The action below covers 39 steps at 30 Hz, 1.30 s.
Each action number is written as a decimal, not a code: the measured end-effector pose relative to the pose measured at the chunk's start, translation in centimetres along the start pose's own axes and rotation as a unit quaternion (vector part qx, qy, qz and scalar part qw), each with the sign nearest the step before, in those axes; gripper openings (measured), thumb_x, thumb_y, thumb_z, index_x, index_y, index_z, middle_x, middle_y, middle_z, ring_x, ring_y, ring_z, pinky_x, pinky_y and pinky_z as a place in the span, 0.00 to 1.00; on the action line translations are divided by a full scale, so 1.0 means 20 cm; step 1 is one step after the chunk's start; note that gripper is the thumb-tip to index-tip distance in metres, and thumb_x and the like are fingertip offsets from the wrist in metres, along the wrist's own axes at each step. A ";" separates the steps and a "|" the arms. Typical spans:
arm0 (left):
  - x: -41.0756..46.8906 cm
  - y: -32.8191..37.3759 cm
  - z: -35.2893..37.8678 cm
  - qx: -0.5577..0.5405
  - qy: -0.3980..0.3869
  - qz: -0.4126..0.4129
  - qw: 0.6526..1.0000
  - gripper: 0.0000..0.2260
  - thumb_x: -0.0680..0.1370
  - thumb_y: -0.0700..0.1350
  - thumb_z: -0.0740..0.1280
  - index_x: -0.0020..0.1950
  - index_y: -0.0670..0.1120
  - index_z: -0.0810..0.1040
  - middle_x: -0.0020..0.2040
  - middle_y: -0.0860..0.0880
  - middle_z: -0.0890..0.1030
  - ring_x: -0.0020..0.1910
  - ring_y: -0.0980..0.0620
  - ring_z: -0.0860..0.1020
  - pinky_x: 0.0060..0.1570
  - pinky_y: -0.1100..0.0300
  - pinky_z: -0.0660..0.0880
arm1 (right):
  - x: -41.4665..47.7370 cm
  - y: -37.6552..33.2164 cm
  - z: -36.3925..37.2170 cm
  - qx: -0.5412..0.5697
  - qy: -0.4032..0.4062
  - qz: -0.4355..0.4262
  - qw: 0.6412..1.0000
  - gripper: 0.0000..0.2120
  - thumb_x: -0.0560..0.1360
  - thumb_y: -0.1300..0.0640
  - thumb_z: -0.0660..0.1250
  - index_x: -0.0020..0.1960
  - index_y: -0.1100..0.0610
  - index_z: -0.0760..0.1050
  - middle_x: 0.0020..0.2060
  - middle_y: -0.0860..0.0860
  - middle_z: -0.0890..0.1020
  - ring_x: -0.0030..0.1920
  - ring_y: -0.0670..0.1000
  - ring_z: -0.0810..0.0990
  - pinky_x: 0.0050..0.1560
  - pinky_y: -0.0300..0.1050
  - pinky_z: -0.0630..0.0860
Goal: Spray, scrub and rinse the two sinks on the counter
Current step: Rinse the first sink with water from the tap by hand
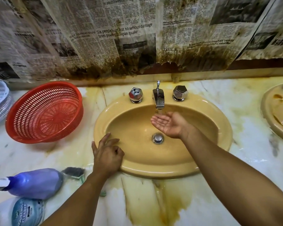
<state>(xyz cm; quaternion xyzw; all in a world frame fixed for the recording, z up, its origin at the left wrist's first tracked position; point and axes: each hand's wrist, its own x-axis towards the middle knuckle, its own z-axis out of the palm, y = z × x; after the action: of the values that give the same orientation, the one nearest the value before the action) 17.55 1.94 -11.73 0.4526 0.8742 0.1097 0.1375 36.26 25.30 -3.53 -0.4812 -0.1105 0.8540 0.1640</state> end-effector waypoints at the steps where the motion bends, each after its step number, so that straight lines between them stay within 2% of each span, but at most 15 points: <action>1: 0.00 0.00 0.00 -0.001 0.002 0.002 1.000 0.23 0.76 0.59 0.52 0.48 0.55 0.86 0.72 0.63 0.73 0.80 0.62 0.49 0.77 0.44 0.34 | 0.00 0.01 -0.01 0.038 -0.003 0.000 0.999 0.22 0.87 0.54 0.53 0.59 0.70 0.79 0.49 0.65 0.86 0.51 0.61 0.85 0.48 0.53 0.84; 4: -0.01 0.01 -0.01 -0.009 0.000 0.010 1.000 0.22 0.76 0.58 0.53 0.45 0.54 0.86 0.70 0.65 0.74 0.80 0.61 0.50 0.77 0.44 0.33 | -0.06 -0.08 -0.10 0.103 0.003 -0.026 0.994 0.16 0.86 0.58 0.57 0.59 0.68 0.79 0.48 0.64 0.86 0.49 0.59 0.86 0.42 0.51 0.85; 8: -0.01 0.03 -0.02 -0.014 0.004 0.007 1.000 0.21 0.77 0.57 0.54 0.45 0.53 0.86 0.70 0.65 0.75 0.80 0.61 0.51 0.77 0.43 0.34 | -0.15 -0.42 -0.33 0.099 0.071 -0.104 0.987 0.17 0.86 0.61 0.53 0.65 0.74 0.71 0.64 0.71 0.77 0.65 0.66 0.78 0.58 0.56 0.79; 10: 0.00 0.01 0.00 -0.017 0.006 0.000 1.000 0.22 0.76 0.59 0.53 0.48 0.54 0.86 0.71 0.64 0.74 0.80 0.61 0.51 0.77 0.43 0.35 | -0.22 -0.57 -0.42 0.019 0.151 -0.156 0.976 0.16 0.85 0.61 0.53 0.65 0.72 0.71 0.67 0.70 0.75 0.67 0.67 0.76 0.62 0.57 0.77; 12: 0.01 -0.01 0.02 -0.022 0.006 -0.009 1.000 0.24 0.76 0.61 0.51 0.51 0.56 0.86 0.72 0.63 0.73 0.80 0.62 0.50 0.78 0.42 0.36 | -0.29 -0.64 -0.47 -0.106 0.240 -0.204 0.943 0.11 0.83 0.63 0.56 0.54 0.67 0.75 0.66 0.69 0.77 0.60 0.65 0.80 0.63 0.57 0.80; 13: 0.01 -0.01 0.03 -0.024 0.006 -0.009 1.000 0.24 0.76 0.62 0.51 0.52 0.57 0.85 0.73 0.62 0.73 0.80 0.62 0.50 0.78 0.40 0.38 | -0.32 -0.65 -0.48 -0.165 0.261 -0.227 0.924 0.09 0.83 0.64 0.57 0.51 0.65 0.75 0.66 0.68 0.78 0.57 0.63 0.81 0.63 0.56 0.80; 15: 0.00 0.00 0.01 -0.031 0.001 -0.003 1.000 0.22 0.77 0.61 0.52 0.50 0.59 0.85 0.72 0.63 0.73 0.81 0.60 0.51 0.78 0.38 0.40 | -0.36 -0.62 -0.46 -0.279 0.252 -0.254 0.891 0.10 0.83 0.63 0.59 0.56 0.66 0.77 0.63 0.66 0.80 0.57 0.62 0.82 0.62 0.54 0.81; 17: -0.02 0.03 -0.02 -0.044 -0.007 0.001 0.999 0.20 0.77 0.60 0.53 0.50 0.60 0.85 0.72 0.63 0.74 0.81 0.59 0.51 0.77 0.38 0.41 | -0.38 -0.56 -0.41 -0.408 0.233 -0.273 0.840 0.11 0.84 0.62 0.62 0.62 0.64 0.79 0.58 0.61 0.83 0.57 0.60 0.83 0.58 0.52 0.82; 18: -0.03 0.04 -0.03 -0.049 -0.008 0.002 0.999 0.21 0.78 0.61 0.52 0.51 0.59 0.85 0.72 0.62 0.73 0.81 0.58 0.51 0.77 0.37 0.42 | -0.38 -0.53 -0.38 -0.480 0.222 -0.288 0.798 0.11 0.83 0.60 0.64 0.63 0.60 0.80 0.58 0.58 0.83 0.57 0.58 0.83 0.57 0.52 0.81; 21: -0.12 0.03 -0.02 -0.067 0.014 0.025 0.997 0.27 0.80 0.65 0.48 0.56 0.56 0.84 0.74 0.58 0.72 0.82 0.56 0.49 0.78 0.38 0.45 | -0.33 -0.51 -0.29 -0.678 0.187 -0.349 0.620 0.20 0.81 0.55 0.69 0.73 0.52 0.76 0.63 0.53 0.80 0.62 0.55 0.79 0.62 0.50 0.75; 23: -0.20 0.01 0.00 -0.077 0.047 0.051 0.995 0.27 0.81 0.64 0.47 0.58 0.55 0.83 0.75 0.54 0.72 0.83 0.53 0.49 0.78 0.40 0.50 | -0.27 -0.52 -0.23 -0.757 0.159 -0.365 0.518 0.26 0.81 0.54 0.71 0.77 0.48 0.70 0.72 0.56 0.74 0.69 0.58 0.75 0.68 0.52 0.72; 28: -0.27 0.02 0.04 -0.081 0.059 0.037 0.994 0.23 0.83 0.61 0.46 0.59 0.55 0.78 0.79 0.52 0.66 0.83 0.52 0.45 0.77 0.39 0.54 | -0.12 -0.62 -0.10 -0.874 0.096 -0.332 0.341 0.30 0.80 0.62 0.69 0.78 0.44 0.68 0.82 0.54 0.58 0.78 0.62 0.63 0.74 0.55 0.68; 31: -0.26 0.02 0.04 -0.078 0.055 0.035 0.995 0.22 0.83 0.61 0.47 0.58 0.56 0.78 0.79 0.52 0.65 0.83 0.52 0.43 0.77 0.39 0.53 | -0.06 -0.67 -0.04 -0.906 0.059 -0.294 0.299 0.30 0.79 0.69 0.67 0.75 0.45 0.72 0.82 0.53 0.58 0.79 0.60 0.63 0.75 0.52 0.66; 35: -0.25 0.02 0.03 -0.078 0.045 0.033 0.995 0.22 0.83 0.61 0.47 0.58 0.55 0.78 0.78 0.52 0.65 0.83 0.52 0.43 0.77 0.41 0.51 | -0.01 -0.70 0.01 -0.915 0.052 -0.305 0.258 0.27 0.78 0.69 0.67 0.70 0.45 0.78 0.78 0.55 0.67 0.75 0.59 0.68 0.73 0.53 0.68; 39: -0.25 0.02 0.03 -0.084 0.052 0.027 0.995 0.21 0.82 0.62 0.47 0.57 0.56 0.78 0.78 0.53 0.65 0.83 0.51 0.43 0.77 0.40 0.51 | 0.01 -0.73 0.02 -0.917 0.036 -0.312 0.246 0.24 0.79 0.67 0.66 0.68 0.45 0.79 0.70 0.56 0.76 0.68 0.59 0.75 0.69 0.54 0.74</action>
<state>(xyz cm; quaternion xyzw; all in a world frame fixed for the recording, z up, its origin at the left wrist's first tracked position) 20.83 -1.91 -11.51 0.4569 0.8552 0.2093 0.1266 38.45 38.79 1.56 -0.2649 -0.9546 0.0400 -0.1300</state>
